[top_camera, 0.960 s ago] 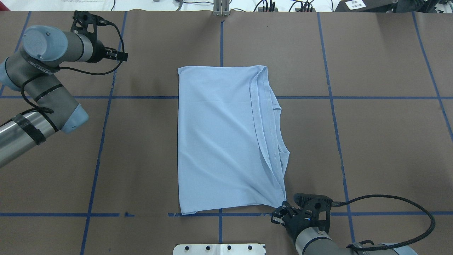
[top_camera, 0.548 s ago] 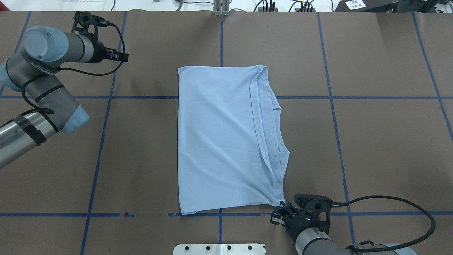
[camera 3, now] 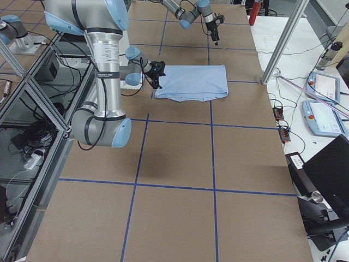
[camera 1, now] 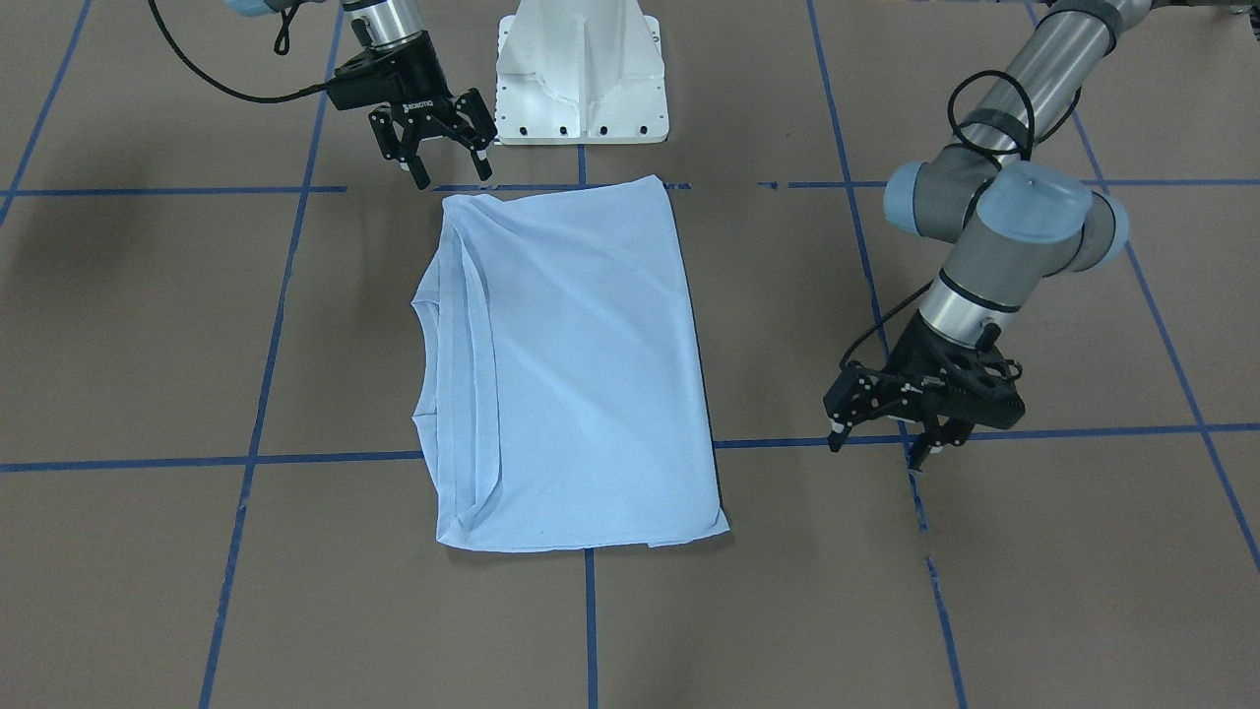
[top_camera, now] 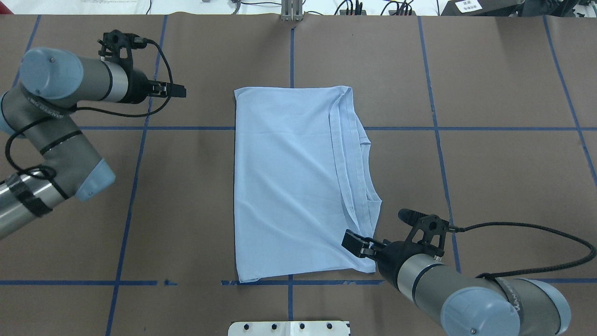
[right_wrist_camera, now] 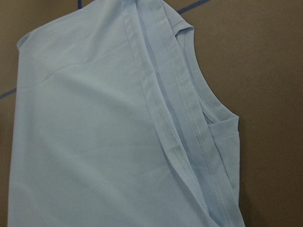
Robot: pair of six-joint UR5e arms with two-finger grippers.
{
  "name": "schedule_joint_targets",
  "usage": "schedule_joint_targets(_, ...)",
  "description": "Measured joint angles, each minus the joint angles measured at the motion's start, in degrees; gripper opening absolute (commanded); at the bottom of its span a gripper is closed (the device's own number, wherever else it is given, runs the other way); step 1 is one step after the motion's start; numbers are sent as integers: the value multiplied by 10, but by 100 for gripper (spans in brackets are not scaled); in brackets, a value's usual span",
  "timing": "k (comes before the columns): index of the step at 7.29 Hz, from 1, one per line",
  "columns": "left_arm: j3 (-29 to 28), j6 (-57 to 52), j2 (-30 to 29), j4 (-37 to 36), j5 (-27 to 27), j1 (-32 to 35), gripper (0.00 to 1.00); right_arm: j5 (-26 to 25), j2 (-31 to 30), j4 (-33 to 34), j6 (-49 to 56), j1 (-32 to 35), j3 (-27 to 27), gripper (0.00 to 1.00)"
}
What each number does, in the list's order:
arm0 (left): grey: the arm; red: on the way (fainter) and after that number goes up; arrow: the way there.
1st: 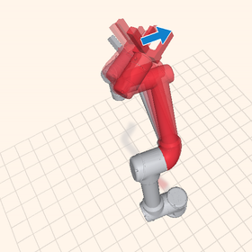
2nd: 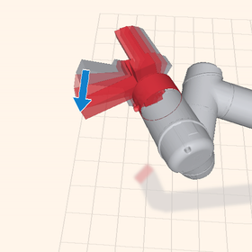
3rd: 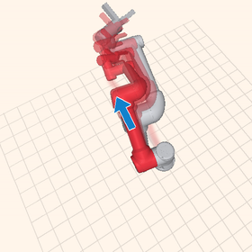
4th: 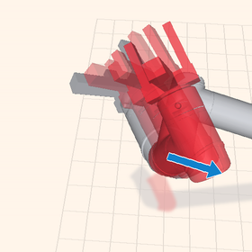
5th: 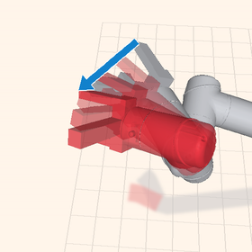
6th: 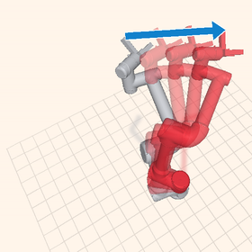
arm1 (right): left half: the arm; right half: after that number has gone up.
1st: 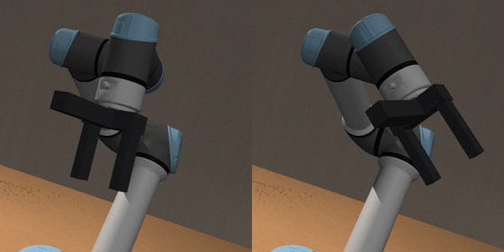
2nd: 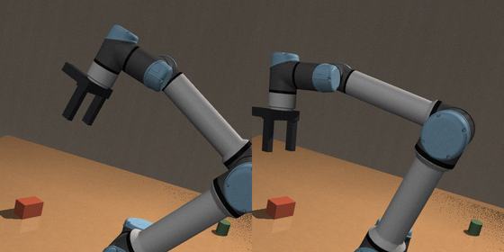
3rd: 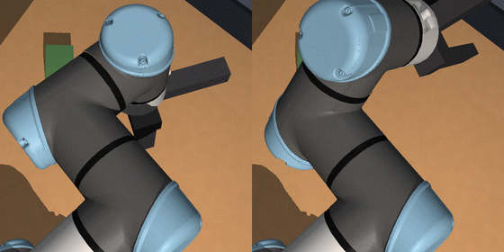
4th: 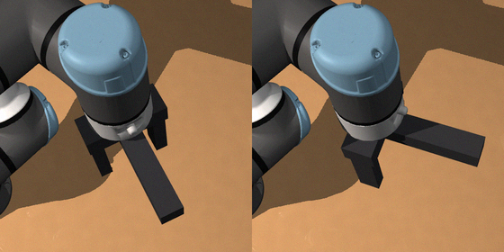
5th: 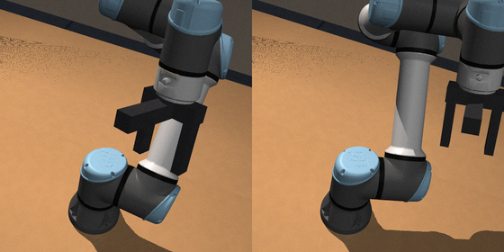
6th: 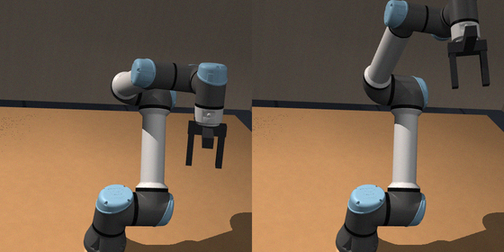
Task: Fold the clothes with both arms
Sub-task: 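Move the left gripper to the shirt's near edge while the right gripper follows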
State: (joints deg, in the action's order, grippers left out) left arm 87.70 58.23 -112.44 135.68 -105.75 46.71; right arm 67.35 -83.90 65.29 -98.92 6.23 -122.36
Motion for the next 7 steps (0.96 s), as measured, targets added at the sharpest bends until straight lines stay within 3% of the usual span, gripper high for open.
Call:
schedule_joint_targets(2,158,110,56,-86,20,-89,100,21,0,-12,-3,38,2,100)
schedule_joint_targets(3,212,174,65,-137,62,-154,100,34,0,-13,-4,57,4,100)
schedule_joint_targets(4,235,231,69,-162,102,-211,86,47,2,-12,-5,73,10,100)
schedule_joint_targets(5,243,290,69,-181,140,-262,58,57,3,-10,-6,88,18,100)
schedule_joint_targets(6,244,338,65,-205,168,-302,45,62,4,-10,-7,97,23,100)
schedule_joint_targets(7,242,373,58,-232,186,-334,45,64,4,-10,-8,100,25,100)
